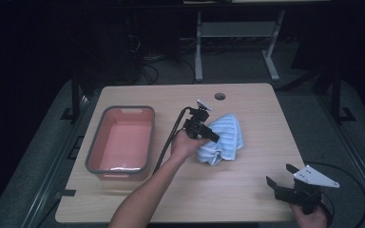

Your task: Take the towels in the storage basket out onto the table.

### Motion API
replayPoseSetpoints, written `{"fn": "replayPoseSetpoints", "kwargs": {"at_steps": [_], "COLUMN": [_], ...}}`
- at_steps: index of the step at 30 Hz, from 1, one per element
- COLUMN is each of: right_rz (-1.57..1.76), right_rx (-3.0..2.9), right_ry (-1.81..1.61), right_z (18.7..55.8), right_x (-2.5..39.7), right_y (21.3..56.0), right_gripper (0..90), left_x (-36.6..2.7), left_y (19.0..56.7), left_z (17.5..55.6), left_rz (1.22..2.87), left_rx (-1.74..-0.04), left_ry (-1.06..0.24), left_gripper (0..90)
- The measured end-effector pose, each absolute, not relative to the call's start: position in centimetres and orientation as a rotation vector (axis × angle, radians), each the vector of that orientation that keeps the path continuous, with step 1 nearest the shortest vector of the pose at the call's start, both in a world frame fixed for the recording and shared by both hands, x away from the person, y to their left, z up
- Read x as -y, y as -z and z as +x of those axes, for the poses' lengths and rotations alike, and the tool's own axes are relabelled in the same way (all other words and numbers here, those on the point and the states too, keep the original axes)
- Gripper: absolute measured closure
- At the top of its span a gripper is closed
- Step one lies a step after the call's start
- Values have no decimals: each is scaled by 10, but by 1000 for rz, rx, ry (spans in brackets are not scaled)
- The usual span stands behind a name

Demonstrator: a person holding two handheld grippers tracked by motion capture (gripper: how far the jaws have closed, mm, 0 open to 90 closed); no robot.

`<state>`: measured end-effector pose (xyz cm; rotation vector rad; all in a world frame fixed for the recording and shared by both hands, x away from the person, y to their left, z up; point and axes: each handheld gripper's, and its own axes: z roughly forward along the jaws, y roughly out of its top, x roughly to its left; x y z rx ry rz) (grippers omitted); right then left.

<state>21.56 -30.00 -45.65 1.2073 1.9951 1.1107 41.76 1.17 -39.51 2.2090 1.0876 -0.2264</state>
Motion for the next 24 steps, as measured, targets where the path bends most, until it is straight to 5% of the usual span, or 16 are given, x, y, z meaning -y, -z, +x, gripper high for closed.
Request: {"fn": "replayPoseSetpoints", "kwargs": {"at_steps": [24], "right_rz": [1216], "right_rx": [-1981], "right_ry": [-1112], "right_z": [213], "right_x": [302], "right_y": [457], "right_gripper": [149], "left_x": [-2], "left_y": [414], "left_z": [418], "left_rz": [2201], "left_rx": [-1132], "left_ry": [255], "left_gripper": [502]}}
